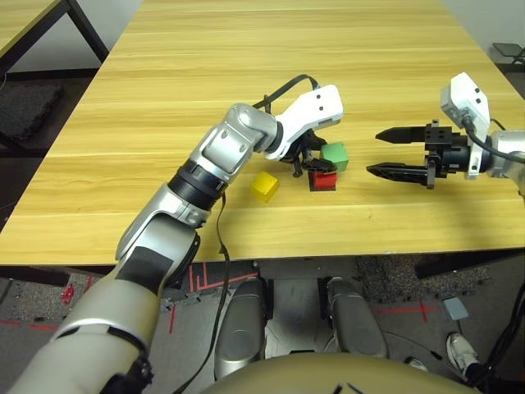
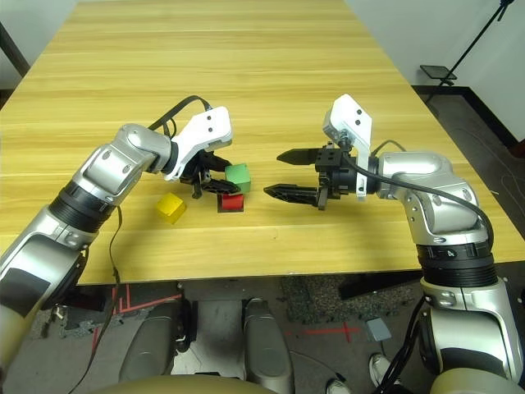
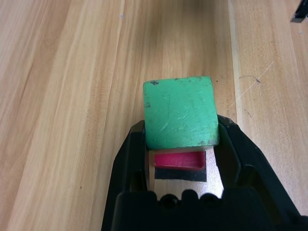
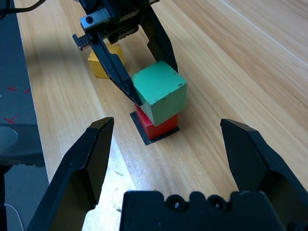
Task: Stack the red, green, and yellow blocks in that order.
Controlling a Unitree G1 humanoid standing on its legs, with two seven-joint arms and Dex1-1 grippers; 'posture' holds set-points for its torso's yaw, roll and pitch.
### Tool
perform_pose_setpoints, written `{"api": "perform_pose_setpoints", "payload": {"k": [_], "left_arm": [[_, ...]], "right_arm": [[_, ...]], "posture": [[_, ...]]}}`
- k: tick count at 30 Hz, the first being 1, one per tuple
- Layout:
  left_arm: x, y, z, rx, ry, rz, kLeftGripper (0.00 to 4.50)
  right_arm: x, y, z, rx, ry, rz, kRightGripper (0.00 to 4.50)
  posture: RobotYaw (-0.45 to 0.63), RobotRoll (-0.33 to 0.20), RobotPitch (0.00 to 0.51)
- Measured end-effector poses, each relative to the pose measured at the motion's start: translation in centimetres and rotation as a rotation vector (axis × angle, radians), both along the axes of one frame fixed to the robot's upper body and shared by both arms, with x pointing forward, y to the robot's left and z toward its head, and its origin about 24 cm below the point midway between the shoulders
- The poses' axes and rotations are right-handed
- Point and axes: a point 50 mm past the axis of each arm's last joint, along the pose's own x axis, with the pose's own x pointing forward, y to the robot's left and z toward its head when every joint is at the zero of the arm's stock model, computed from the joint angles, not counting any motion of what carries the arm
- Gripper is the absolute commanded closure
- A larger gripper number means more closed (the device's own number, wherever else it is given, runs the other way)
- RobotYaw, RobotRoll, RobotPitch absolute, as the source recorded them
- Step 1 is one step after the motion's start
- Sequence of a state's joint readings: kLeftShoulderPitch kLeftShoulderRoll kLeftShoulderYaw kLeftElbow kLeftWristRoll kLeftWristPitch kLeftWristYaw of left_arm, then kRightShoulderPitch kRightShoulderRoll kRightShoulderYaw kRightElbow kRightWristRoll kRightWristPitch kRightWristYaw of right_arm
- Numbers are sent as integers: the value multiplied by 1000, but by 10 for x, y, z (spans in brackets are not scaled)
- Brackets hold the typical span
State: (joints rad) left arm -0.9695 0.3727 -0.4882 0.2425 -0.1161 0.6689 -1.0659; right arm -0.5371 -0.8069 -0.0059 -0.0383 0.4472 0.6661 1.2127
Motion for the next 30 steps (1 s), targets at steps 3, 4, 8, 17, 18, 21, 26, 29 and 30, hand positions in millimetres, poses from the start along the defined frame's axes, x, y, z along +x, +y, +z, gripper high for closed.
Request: {"api": "perform_pose_setpoints", "payload": {"k": [3, 4, 8, 17, 18, 21, 26, 29, 30], "left_arm": [[0, 1, 0, 5, 1, -2, 2475], [0, 2, 0, 7, 2, -1, 2475], [0, 4, 0, 14, 5, -4, 2475], [1, 3, -8, 18, 17, 1, 2475], [1, 3, -8, 17, 17, 0, 2475], [0, 3, -11, 13, 20, -3, 2475], [0, 4, -12, 12, 20, 0, 1121], [1, 6, -12, 3, 12, 14, 73], [2, 8, -9, -10, 1, 30, 29]], "right_arm": [[0, 0, 0, 0, 0, -6, 0], [0, 0, 0, 0, 0, -7, 0], [0, 0, 0, -1, 0, -10, 0], [1, -1, -1, -2, 3, -28, 0], [1, -1, -1, -2, 3, -29, 0], [1, -1, -1, -2, 4, -32, 0], [1, -1, -1, 1, 7, -37, 0], [2, -1, -1, 2, 7, -43, 0], [2, 0, -1, 3, 7, -43, 0]], "posture": [[164, -83, 116], [165, -84, 116], [165, -84, 118], [157, -84, 121], [156, -84, 122], [156, -83, 124], [164, -86, 120], [173, -89, 121], [179, -88, 120]]}}
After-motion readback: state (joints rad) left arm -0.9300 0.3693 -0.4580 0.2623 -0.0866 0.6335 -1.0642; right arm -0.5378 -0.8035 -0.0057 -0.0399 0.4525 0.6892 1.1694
